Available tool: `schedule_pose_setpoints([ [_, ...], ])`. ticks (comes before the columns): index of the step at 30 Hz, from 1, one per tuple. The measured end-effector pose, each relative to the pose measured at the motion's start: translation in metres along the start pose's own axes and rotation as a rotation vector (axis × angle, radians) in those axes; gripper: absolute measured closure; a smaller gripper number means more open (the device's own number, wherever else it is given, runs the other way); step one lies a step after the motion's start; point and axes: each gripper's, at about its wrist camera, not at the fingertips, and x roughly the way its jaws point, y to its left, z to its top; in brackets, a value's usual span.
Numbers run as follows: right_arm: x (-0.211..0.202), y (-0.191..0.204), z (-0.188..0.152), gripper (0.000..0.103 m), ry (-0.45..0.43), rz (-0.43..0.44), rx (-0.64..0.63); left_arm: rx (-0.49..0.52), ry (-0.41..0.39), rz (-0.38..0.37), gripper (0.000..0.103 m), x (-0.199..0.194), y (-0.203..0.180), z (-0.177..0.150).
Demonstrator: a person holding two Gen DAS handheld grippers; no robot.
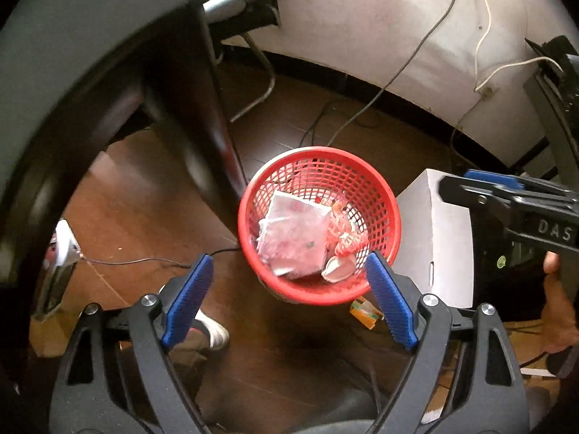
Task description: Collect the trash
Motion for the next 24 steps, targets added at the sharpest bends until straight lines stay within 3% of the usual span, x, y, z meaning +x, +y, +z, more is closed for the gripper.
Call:
schedule_pose_setpoints([
  [5,-0.032,0.009,-0.033,0.034,0.003,-0.038,-0.019,0.040,-0.068,0.090,0.012,-0.040,-0.010,-0.016],
  [15,-0.091,0.048,-0.072,0.024,-0.049,-0.076,-0.161,-0.001,-0.161,0.097,0.007,-0.098,-0.014,-0.034],
  [24,-0.096,0.046,-0.077,0.022,-0.046,-0.050,-0.152,0.006,-0.170,0.100,0.007,-0.103,-0.020,-0.038],
])
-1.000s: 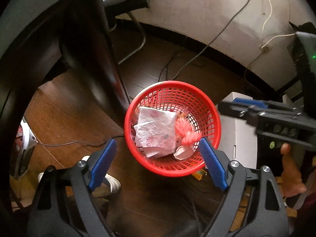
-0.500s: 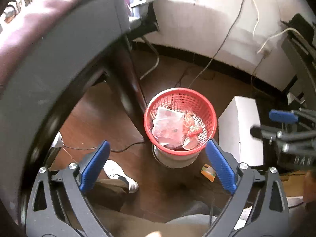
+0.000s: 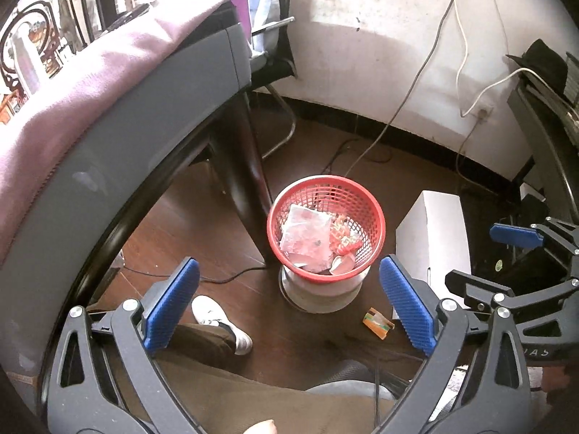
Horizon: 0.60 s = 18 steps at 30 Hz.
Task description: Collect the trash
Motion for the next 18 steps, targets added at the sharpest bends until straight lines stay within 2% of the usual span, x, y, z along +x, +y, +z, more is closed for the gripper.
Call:
schedule_pose_setpoints([
  [18,0.011,-0.003,-0.002,0.022,0.027,0.033,0.023,0.000,0.041,0.001,0.007,0.011,-0.005,0.000],
])
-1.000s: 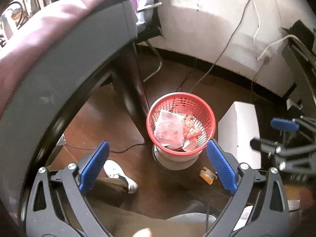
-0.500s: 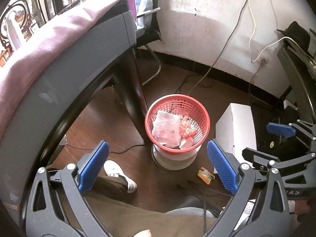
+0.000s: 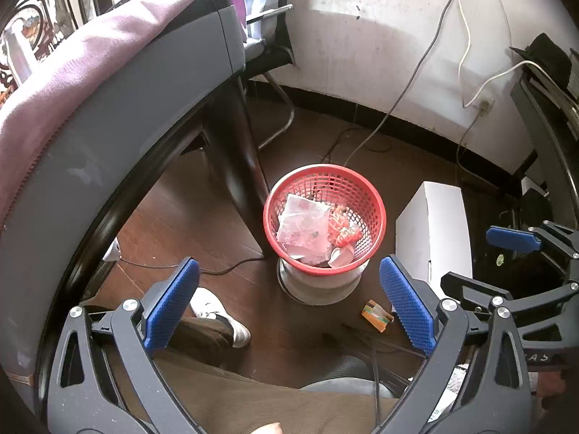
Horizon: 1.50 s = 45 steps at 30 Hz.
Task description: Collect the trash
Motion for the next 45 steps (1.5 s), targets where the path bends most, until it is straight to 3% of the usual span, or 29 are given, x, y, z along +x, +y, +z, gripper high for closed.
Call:
schedule_pose_setpoints([
  [45,0.0016,0.0018,0.0032,0.022,0.002,0.015,0.005,0.003,0.003,0.039,0.007,0.0016,0.0006,0.0023],
])
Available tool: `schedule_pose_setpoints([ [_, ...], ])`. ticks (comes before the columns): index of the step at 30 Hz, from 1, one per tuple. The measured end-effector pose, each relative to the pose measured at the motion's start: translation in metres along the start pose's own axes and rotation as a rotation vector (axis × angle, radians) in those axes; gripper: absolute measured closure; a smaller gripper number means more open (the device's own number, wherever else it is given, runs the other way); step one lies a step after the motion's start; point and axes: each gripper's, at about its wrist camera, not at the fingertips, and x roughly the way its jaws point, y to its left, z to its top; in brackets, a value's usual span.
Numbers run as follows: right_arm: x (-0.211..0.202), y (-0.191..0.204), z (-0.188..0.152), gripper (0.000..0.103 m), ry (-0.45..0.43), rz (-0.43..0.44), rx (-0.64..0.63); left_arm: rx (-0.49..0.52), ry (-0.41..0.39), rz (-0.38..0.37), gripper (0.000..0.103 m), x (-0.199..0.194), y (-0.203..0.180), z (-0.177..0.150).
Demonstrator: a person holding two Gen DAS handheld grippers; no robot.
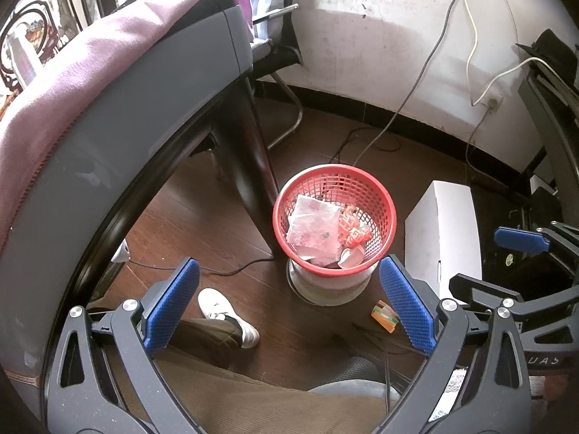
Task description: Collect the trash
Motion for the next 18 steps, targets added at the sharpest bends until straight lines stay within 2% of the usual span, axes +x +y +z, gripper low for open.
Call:
schedule_pose_setpoints([
  [18,0.0009,0.0056,0.0003,0.022,0.003,0.007,0.006,0.000,-0.007,0.011,0.007,0.0001,-0.0016,-0.0016],
])
